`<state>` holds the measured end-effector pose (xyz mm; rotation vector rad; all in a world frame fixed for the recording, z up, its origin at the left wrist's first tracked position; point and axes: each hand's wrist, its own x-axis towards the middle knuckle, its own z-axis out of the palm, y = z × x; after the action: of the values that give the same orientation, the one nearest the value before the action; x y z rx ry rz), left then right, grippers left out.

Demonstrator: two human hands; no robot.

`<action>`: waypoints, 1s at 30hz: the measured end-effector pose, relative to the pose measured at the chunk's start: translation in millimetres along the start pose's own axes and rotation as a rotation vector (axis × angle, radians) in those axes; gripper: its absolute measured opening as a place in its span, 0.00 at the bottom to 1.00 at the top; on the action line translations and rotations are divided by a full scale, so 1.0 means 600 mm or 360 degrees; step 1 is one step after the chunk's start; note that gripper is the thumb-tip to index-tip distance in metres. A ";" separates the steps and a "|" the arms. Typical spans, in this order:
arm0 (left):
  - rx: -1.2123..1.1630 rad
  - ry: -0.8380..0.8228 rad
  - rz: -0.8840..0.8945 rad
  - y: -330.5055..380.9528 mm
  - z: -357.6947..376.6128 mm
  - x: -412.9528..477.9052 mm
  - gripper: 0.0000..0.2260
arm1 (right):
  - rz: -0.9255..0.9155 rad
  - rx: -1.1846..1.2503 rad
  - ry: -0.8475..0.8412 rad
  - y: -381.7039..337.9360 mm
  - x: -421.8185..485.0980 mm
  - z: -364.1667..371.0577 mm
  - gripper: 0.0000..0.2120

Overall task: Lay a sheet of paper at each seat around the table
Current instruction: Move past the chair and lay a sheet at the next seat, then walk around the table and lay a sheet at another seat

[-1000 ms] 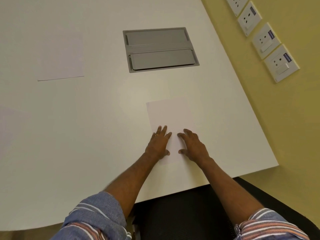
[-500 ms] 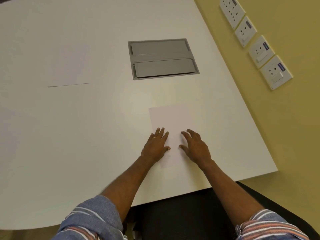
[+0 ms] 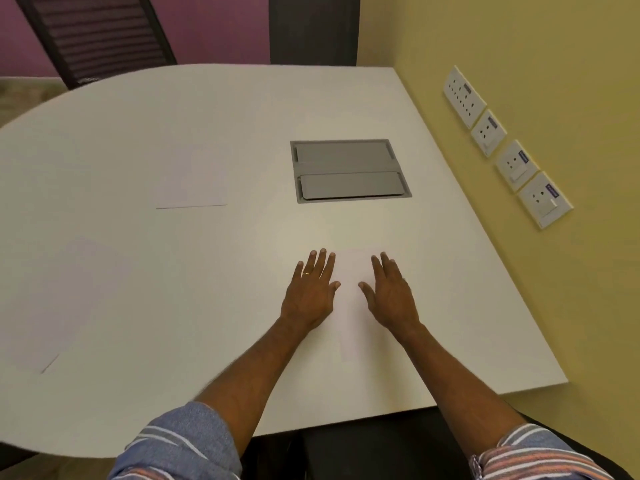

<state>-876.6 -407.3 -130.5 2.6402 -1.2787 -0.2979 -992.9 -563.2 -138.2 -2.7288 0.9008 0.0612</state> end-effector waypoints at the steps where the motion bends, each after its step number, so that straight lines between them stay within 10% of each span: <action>1: 0.0016 0.0029 -0.0016 -0.009 -0.013 -0.007 0.28 | 0.0001 0.0013 0.0016 -0.017 -0.002 -0.008 0.32; 30: 0.0193 0.0607 -0.0641 -0.290 -0.298 -0.383 0.26 | -0.0817 0.0039 0.0199 -0.529 -0.124 -0.137 0.33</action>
<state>-838.8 -105.2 18.3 2.8549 -0.6656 0.2303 -869.1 -297.2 25.4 -2.8730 0.2022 -0.2194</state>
